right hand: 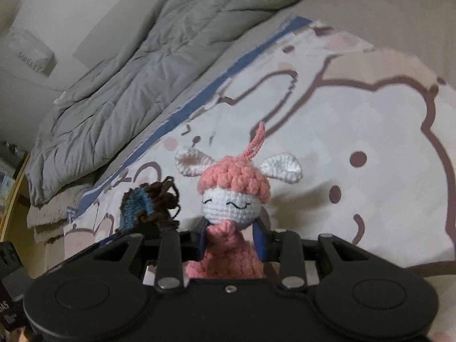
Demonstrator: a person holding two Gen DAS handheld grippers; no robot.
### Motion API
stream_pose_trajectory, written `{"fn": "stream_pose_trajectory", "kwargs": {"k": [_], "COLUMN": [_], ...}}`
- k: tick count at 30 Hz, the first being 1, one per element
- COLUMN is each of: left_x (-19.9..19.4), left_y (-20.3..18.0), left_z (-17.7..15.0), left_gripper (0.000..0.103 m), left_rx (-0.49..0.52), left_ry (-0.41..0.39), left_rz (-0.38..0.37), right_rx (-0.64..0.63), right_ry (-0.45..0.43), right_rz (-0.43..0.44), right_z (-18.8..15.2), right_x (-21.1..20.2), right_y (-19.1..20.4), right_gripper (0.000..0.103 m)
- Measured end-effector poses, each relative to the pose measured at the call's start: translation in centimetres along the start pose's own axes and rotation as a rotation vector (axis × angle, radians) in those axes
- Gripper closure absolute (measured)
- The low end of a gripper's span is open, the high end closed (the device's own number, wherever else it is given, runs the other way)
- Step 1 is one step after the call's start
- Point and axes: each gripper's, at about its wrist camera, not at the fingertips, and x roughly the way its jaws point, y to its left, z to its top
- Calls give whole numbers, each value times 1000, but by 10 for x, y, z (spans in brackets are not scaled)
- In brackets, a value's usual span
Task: Organize objects
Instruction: 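Lift and carry the bunny and scrunchie over the white box with both tools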
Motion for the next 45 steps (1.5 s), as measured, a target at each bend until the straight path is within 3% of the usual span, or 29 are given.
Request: {"fn": "stream_pose_trajectory", "kwargs": {"k": [14,23,30,40,45], "left_x": [-93,-133,-159,-202,-210], "left_y": [17,23,40,94,125], "left_z": [-6,-18,-31,-42,-52], "left_gripper": [65,65,65,65,65], "left_rx": [-92,-109,-168,-323,-408], "left_ry": [-73,-97,-115,-200,-203], "left_rz": [138,198,208,195,193], "right_rx": [-188,-280,-370,-426,-458], "right_ry": [-29,-64,-72,-57,-32], "right_rz": [-19,-50,-60,21,67], "right_z": [-20,-40,-60,-83,-90], "right_x": [-47,-63,-66,-56,-44], "right_y": [59,90,115,154,180], "right_gripper": [70,69,69,69,69]}}
